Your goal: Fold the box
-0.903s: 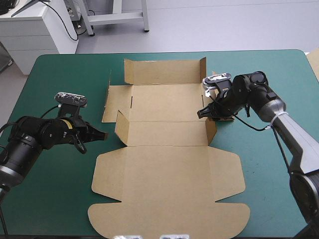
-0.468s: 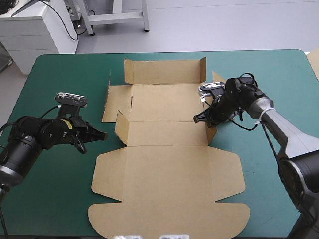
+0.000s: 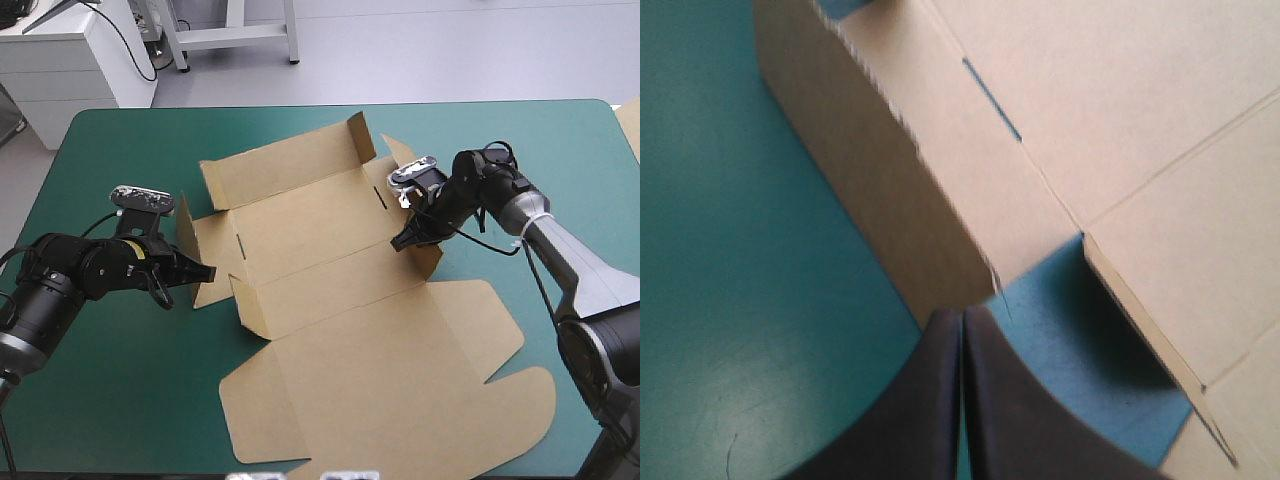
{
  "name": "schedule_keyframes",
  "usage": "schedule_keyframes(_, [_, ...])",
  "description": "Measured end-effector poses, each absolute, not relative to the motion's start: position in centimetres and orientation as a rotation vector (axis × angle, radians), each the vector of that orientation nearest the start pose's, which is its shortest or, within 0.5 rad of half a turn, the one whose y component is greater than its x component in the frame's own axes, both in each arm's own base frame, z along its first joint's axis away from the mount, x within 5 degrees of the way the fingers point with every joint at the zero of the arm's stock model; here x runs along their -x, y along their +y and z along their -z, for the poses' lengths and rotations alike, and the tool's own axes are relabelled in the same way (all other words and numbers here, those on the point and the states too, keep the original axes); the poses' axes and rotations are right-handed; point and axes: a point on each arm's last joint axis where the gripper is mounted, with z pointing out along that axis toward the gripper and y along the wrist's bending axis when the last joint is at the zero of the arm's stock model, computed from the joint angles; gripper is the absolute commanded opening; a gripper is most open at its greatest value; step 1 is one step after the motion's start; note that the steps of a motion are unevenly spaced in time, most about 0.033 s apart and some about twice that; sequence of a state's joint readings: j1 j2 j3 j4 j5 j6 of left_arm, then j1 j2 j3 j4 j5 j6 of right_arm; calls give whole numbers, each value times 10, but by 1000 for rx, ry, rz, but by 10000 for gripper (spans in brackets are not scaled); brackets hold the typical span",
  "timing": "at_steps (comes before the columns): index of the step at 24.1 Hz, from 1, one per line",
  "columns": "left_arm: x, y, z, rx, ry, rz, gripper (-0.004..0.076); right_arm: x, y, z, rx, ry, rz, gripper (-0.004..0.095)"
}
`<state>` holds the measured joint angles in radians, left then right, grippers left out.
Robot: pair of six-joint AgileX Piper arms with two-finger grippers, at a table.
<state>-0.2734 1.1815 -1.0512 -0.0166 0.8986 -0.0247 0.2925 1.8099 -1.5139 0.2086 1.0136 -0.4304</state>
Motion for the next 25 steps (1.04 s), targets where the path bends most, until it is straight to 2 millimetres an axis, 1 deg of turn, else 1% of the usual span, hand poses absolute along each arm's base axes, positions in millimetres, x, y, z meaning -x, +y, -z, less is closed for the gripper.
schedule_keyframes(2, [-224, -64, -336, -305, 2500, 142, -8, -366, 130, -279, 983, 2561, -251, -15])
schedule_keyframes(7, [-224, -64, -336, -305, 2500, 142, -8, -369, 137, -291, 1178, 2392, -295, -15])
schedule_keyframes(11, [-224, -64, -336, -305, 2500, 142, -8, -370, 141, -299, 1284, 2281, -306, -15])
schedule_keyframes(14, [-224, -64, -336, -305, 2502, 142, -8, -370, 144, -301, 1347, 2216, -315, -15])
schedule_keyframes(16, [-224, -64, -336, -306, 2509, 141, -8, -369, 152, -301, 1415, 2148, -295, -15])
schedule_keyframes(18, [-223, -64, -335, -308, 2521, 139, -8, -367, 169, -300, 1482, 2058, -264, -16])
schedule_keyframes(20, [-223, -64, -335, -303, 2524, 140, -8, -362, 198, -296, 1579, 1928, -235, -21])
schedule_keyframes(21, [-223, -64, -335, -304, 2525, 140, -8, -361, 203, -295, 1602, 1899, -228, -21])
schedule_keyframes(22, [-223, -64, -335, -302, 2525, 140, -8, -359, 215, -293, 1654, 1846, -222, -21])
schedule_keyframes(23, [-223, -64, -335, -302, 2525, 140, -8, -358, 220, -292, 1675, 1827, -221, -21])
schedule_keyframes(24, [-223, -64, -335, -299, 2526, 141, -8, -356, 231, -290, 1725, 1783, -222, -21])
schedule_keyframes(25, [-223, -64, -335, -299, 2526, 141, -8, -354, 237, -289, 1743, 1765, -224, -21])
